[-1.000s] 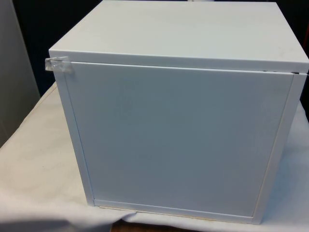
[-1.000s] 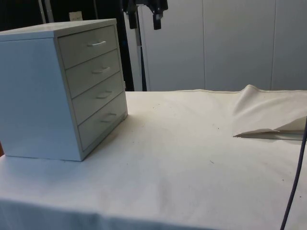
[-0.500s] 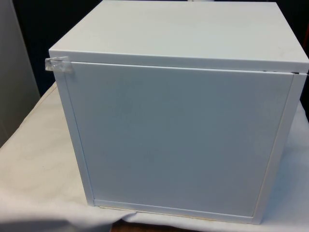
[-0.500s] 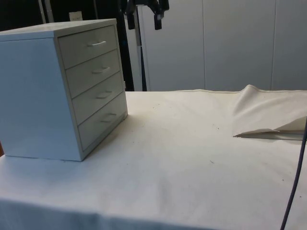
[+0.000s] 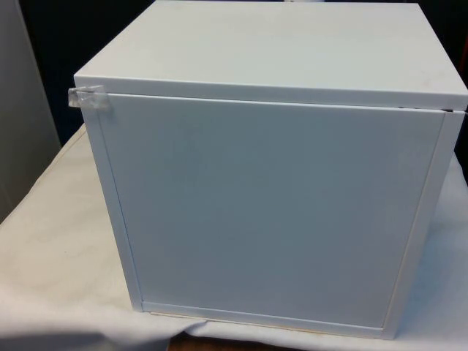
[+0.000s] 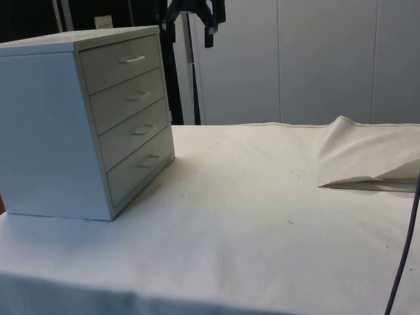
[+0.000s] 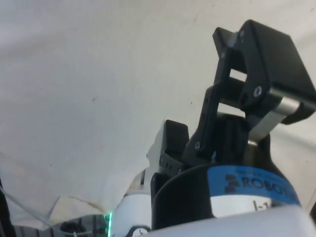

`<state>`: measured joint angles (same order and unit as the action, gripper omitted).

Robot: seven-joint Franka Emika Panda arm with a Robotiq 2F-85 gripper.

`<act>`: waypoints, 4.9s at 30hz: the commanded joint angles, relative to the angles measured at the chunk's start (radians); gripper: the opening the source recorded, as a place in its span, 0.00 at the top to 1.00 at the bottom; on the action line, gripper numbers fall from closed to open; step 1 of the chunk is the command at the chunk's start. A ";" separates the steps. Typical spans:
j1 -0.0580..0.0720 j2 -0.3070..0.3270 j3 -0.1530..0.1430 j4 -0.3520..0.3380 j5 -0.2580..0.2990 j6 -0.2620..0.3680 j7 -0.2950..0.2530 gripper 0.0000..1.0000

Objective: Open the drawer, then close it.

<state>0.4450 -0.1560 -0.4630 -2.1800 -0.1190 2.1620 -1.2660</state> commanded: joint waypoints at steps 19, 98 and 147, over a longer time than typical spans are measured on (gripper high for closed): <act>0.001 -0.006 0.000 -0.055 -0.002 0.182 -0.058 0.00; 0.003 0.155 0.019 -0.077 0.061 0.515 -0.216 0.00; 0.001 0.068 0.017 -0.073 0.035 0.385 -0.209 1.00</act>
<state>0.4470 -0.0770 -0.4490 -2.2440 -0.0680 2.5440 -1.4870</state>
